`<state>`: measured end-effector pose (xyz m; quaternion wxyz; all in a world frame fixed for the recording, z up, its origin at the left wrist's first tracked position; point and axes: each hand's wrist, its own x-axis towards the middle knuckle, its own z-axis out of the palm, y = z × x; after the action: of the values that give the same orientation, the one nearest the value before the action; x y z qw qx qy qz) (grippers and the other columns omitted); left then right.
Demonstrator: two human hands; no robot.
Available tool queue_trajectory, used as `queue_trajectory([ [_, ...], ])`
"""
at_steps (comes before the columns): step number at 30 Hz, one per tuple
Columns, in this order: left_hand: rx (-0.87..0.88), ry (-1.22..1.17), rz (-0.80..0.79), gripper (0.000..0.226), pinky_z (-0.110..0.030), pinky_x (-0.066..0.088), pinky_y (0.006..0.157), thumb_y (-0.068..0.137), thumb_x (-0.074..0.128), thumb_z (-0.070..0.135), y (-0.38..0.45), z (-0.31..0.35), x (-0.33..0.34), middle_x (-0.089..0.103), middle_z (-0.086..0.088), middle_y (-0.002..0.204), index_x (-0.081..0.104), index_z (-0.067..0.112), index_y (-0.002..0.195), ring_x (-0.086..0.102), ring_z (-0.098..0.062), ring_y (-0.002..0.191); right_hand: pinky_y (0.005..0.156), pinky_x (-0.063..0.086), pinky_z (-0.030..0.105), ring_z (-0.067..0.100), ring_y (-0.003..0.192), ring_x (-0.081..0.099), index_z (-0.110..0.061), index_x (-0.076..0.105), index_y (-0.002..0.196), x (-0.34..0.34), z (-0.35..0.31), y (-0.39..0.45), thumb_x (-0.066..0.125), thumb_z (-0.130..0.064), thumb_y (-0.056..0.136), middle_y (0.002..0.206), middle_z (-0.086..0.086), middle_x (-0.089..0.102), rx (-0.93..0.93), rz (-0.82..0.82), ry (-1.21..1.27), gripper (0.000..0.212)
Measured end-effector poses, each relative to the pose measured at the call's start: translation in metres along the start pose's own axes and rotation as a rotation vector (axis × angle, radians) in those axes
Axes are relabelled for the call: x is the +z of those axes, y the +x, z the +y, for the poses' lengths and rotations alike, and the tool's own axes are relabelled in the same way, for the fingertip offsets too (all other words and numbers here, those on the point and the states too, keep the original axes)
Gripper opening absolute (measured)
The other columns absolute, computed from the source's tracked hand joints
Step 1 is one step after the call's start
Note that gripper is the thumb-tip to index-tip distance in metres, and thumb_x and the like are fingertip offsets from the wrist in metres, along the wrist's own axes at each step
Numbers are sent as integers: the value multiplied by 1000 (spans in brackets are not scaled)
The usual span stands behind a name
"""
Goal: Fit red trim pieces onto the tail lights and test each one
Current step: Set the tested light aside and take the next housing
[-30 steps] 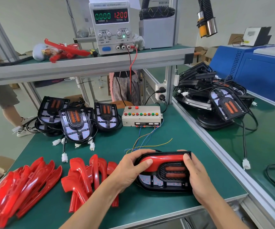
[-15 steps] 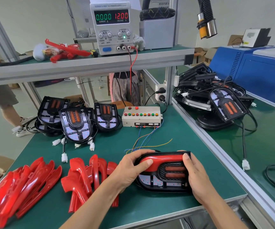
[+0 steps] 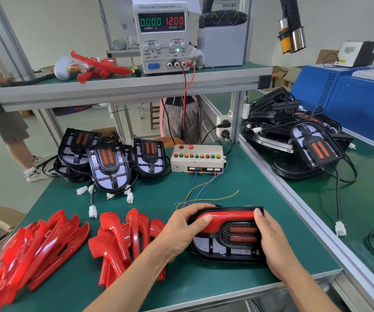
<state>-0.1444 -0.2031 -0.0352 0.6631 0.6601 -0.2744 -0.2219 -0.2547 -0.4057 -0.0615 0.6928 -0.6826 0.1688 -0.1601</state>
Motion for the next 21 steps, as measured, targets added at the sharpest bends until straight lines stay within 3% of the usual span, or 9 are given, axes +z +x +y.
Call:
queue_trajectory([
  [3,-11,10,-4,28,-26,51,99,95,68,26,2,-1,-1,73,4,121,71,23,123,67,-16,115,90,52,31,5,103,72,-36,68,115,-4,-13,1,51,-93,72,112,-8,76,-4,-19,-181,73],
  [5,-12,10,-5,29,-28,51,100,94,68,28,2,-1,-2,73,3,121,71,23,123,67,-17,115,96,47,26,-4,111,64,-42,57,131,-8,-21,4,54,-97,61,122,-19,68,-42,1,-358,88],
  [8,-4,-8,-6,33,-27,52,99,92,69,31,3,-1,-2,74,2,121,71,21,123,68,-18,115,105,36,28,0,126,50,-41,53,139,-4,-34,12,52,-87,72,131,-23,56,-230,-12,-709,82],
  [12,17,-11,-15,32,-23,51,95,91,71,30,2,1,0,74,2,119,71,20,122,68,-15,113,101,31,37,8,119,50,-42,72,115,8,-59,30,25,-94,75,117,-21,61,-423,-82,-1279,80],
  [16,17,-4,-13,30,-22,51,95,94,70,29,1,2,-1,74,2,119,71,20,122,68,-15,114,84,53,39,10,86,64,-35,70,100,9,-74,45,23,-95,73,89,-10,70,-274,-405,-1236,81],
  [21,5,25,-1,28,-25,52,96,96,69,28,1,2,0,74,2,118,70,21,122,69,-15,112,75,52,41,15,75,61,-23,66,84,9,-70,50,12,-102,66,77,-4,66,-372,-415,-1251,96],
])
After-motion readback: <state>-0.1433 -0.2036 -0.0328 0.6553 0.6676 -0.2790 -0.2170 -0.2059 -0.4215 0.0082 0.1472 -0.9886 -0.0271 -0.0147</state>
